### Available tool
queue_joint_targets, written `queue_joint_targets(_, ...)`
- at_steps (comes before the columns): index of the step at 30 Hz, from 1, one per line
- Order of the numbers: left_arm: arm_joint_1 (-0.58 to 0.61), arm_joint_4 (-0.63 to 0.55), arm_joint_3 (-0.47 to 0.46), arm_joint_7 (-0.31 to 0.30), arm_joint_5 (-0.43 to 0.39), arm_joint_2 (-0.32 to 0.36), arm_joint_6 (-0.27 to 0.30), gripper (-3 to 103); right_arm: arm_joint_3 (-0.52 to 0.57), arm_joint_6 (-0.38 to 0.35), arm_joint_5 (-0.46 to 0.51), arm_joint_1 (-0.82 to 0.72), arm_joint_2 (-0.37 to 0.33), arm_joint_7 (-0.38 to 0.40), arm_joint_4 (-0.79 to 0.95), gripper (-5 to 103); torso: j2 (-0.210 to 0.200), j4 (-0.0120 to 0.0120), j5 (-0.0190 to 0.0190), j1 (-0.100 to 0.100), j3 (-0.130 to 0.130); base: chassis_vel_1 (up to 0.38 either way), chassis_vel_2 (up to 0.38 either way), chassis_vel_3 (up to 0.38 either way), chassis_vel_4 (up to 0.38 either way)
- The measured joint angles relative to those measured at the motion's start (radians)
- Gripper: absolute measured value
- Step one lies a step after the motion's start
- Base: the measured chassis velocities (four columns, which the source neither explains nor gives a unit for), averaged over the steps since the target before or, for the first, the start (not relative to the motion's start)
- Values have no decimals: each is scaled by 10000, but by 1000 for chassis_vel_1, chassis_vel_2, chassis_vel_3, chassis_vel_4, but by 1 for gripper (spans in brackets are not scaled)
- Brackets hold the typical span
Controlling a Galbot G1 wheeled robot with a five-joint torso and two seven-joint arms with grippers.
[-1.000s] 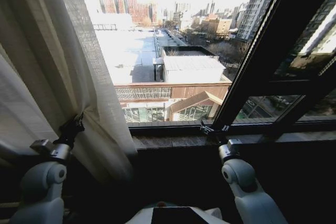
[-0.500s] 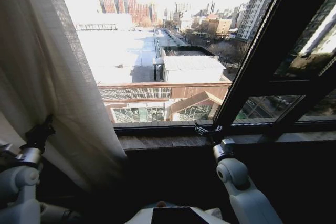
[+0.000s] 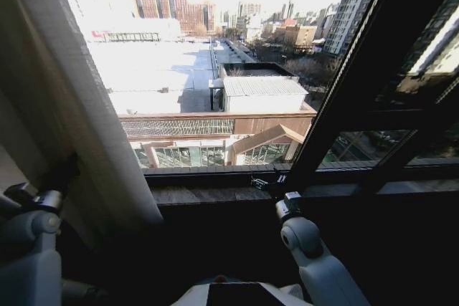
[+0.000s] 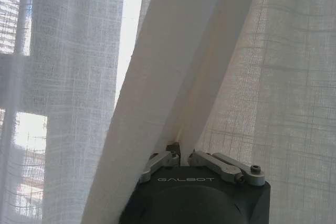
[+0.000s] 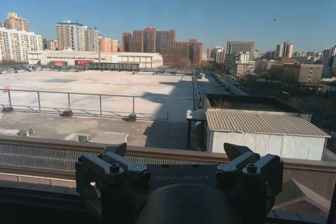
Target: Open the curtains by pulling them apart, changing their state from closed to fully open.
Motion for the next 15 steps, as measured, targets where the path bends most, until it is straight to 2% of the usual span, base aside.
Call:
queue_joint_targets(6,-246,435,25,0,72,46,-105,0,-109,96,-58,14,-29,-38,-61,100,0,0,0,0,0,0,0,0,0)
queue_joint_targets(10,-67,215,18,-5,86,-17,-103,0,-118,100,-64,-17,-28,-40,-47,100,0,1,-1,0,0,0,0,0,0)
queue_joint_targets(11,46,57,16,-7,100,-68,-92,-3,-111,102,-65,-34,-27,-40,-36,100,0,1,0,0,0,0,0,0,0)
queue_joint_targets(12,208,-167,25,-23,121,-146,-40,3,-93,110,-66,-59,-22,-39,-21,100,0,2,-1,-1,0,0,0,0,0)
queue_joint_targets(13,208,-167,25,-23,121,-146,-40,3,-93,110,-66,-59,-22,-39,-21,100,0,2,-1,-1,0,0,0,0,0)
queue_joint_targets(15,592,-682,131,-23,316,-318,35,13,-83,127,-66,-121,-8,-38,5,100,0,3,-3,-1,0,0,0,0,0)
